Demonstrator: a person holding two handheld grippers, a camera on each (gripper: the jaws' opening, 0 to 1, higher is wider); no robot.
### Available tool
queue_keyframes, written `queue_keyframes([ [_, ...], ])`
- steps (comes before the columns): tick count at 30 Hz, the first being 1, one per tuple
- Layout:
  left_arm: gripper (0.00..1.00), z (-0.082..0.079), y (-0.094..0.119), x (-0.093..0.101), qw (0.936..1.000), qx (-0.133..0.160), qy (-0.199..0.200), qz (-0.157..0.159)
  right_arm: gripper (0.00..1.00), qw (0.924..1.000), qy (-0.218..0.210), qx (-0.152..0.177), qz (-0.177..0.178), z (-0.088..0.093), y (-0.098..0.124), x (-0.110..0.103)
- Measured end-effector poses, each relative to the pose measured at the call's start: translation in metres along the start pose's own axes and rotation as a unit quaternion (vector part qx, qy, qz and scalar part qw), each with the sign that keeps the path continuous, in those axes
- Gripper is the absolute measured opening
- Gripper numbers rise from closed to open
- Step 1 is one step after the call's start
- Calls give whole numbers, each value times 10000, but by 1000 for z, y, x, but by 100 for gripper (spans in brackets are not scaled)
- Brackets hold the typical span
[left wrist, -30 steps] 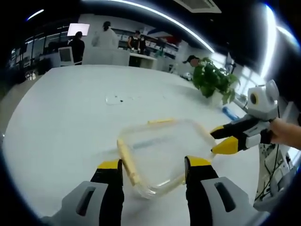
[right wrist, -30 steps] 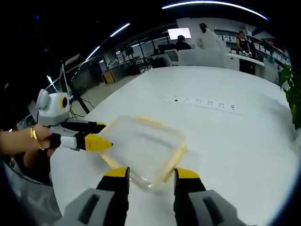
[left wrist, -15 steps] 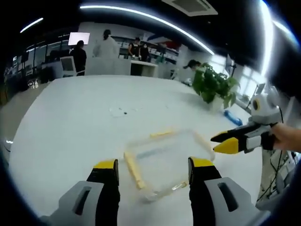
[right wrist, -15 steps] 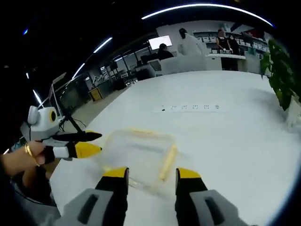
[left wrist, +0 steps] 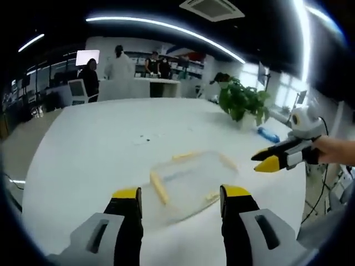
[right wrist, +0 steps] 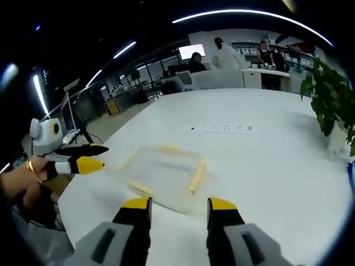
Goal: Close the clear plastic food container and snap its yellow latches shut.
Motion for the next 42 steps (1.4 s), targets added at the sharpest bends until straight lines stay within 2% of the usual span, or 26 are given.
queue_keyframes([
  [4, 62, 1, 11, 11, 9999, 35, -135, 41, 38, 9999, 76, 121, -33, -2, 12, -6],
  [7, 62, -7, 22, 20, 9990, 428, -122, 0, 40, 9997, 85, 212, -117, -3, 22, -12],
  [8, 62, -7, 27, 24, 9988, 473, -124, 7, 40, 9995, 112, 253, -121, -3, 26, -14],
  [16, 65, -4, 50, 38, 9979, 440, -477, -13, 43, 9979, 466, 395, -196, -1, 46, -23],
  [26, 68, -1, 77, 45, 9976, 516, -455, -100, 44, 9979, 445, 443, -170, 5, 62, -23],
  [31, 69, -3, 84, 50, 9970, 633, -436, -131, 44, 9978, 452, 456, -178, 8, 68, -24],
  [42, 68, 10, 88, 56, 9970, 543, -525, -156, 44, 9977, 520, 397, -161, 22, 72, -26],
])
Point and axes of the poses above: the point that each gripper's makers call its tool centre point, and the gripper's own axes: y roughly backward along the fingers, x roughly to its right, z roughly out of its underside, the point moved 5 cm from there along y, roughly backward along the fingers, and after that the axes turned 14 degrees about z, right-handed, at the moved point
